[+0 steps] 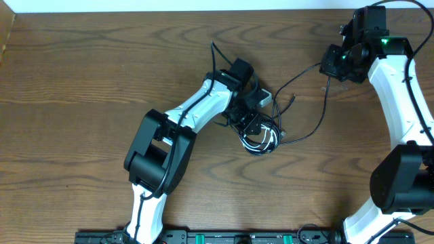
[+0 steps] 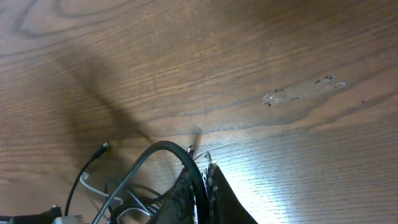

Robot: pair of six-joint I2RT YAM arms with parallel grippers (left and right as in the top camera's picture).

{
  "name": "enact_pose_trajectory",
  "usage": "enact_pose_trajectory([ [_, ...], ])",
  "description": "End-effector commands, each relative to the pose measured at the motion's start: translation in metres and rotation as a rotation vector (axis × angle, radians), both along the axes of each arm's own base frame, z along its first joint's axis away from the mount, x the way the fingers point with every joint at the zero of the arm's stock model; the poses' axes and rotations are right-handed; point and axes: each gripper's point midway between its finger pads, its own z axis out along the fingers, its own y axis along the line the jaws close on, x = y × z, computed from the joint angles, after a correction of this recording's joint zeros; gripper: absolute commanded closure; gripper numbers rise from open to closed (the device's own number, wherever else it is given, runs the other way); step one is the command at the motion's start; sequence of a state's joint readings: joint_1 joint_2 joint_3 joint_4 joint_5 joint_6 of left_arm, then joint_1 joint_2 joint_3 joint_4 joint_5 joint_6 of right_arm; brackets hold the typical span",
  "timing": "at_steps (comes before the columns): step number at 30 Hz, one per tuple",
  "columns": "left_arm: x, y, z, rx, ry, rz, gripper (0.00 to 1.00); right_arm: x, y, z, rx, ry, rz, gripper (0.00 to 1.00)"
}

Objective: Untangle cables

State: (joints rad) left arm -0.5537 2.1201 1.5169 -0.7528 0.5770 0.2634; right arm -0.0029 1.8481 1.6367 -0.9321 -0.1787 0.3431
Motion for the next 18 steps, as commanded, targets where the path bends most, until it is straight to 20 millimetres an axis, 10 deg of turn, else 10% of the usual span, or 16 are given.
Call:
enact_pose_trajectory([
  [1, -0.002, 0.004, -0.011, 0.021, -0.002, -0.012, 0.56, -0.001, -0.003, -0.006, -0.015, 0.013, 0.011, 0.96],
  [8, 0.002, 0.007, -0.014, 0.045, -0.026, -0.008, 0.57, -0.001, -0.003, -0.006, -0.015, 0.013, 0.011, 0.95],
  [13, 0.005, 0.006, -0.014, 0.038, -0.038, -0.007, 0.86, -0.001, -0.003, -0.006, -0.015, 0.013, 0.011, 0.95],
  [18, 0.019, 0.017, -0.004, 0.061, -0.048, 0.07, 0.92, -0.002, -0.003, -0.006, -0.015, 0.015, 0.012, 0.95],
])
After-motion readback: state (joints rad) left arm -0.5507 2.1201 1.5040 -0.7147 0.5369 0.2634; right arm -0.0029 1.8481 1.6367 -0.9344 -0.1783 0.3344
